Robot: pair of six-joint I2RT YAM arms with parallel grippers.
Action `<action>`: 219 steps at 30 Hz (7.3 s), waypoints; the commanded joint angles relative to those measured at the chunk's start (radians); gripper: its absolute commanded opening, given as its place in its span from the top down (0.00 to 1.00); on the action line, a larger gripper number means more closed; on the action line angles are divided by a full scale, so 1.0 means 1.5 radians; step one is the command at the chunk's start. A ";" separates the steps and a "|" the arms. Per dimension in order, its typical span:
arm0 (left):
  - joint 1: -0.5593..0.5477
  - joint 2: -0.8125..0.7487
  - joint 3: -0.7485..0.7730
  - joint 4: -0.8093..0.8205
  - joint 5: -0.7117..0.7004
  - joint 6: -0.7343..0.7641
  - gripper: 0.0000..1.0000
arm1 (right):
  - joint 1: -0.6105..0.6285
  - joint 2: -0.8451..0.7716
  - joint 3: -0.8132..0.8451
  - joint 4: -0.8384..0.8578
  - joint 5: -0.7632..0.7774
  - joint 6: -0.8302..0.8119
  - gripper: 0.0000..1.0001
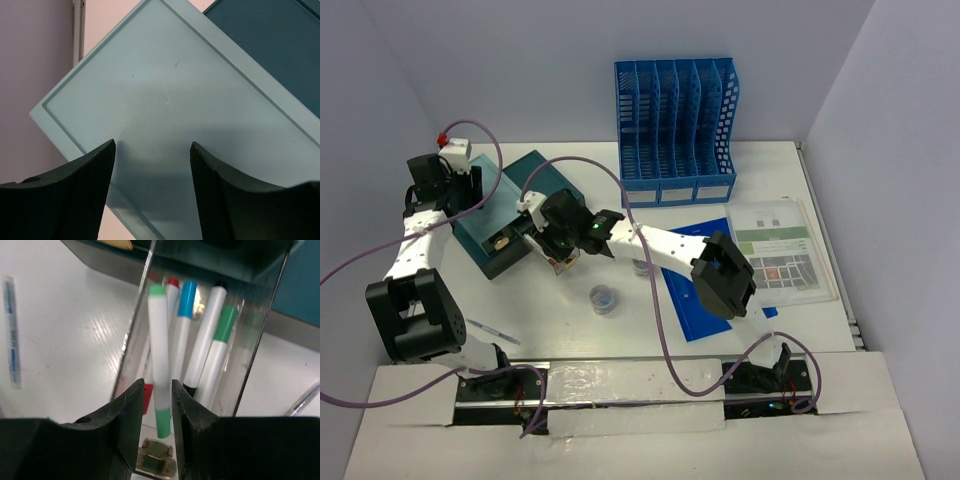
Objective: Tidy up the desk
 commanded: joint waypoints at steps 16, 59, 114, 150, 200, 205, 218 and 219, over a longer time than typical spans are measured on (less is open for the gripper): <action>0.005 0.023 -0.053 0.046 -0.003 0.006 0.36 | -0.003 -0.230 -0.164 0.074 0.070 0.092 0.52; 0.091 0.151 0.134 0.027 0.017 -0.049 0.39 | 0.002 -0.187 -0.255 0.147 0.097 0.143 0.54; 0.087 0.078 -0.034 0.076 0.157 -0.029 0.44 | -0.050 0.145 0.113 0.369 0.035 0.297 0.54; 0.097 0.144 0.189 0.029 0.141 -0.046 0.41 | -0.064 0.042 0.041 0.309 0.000 0.291 0.36; 0.097 0.129 0.049 0.076 0.155 -0.023 0.43 | -0.007 0.257 0.076 0.599 -0.009 0.790 0.39; 0.097 0.127 0.049 0.073 0.153 -0.018 0.43 | -0.008 0.263 0.080 0.615 -0.001 0.793 0.53; 0.097 0.122 0.037 0.075 0.150 -0.011 0.43 | -0.003 0.197 -0.006 0.662 -0.023 0.761 0.85; 0.097 0.123 0.037 0.075 0.150 -0.010 0.43 | -0.001 0.181 -0.024 0.667 -0.027 0.753 0.85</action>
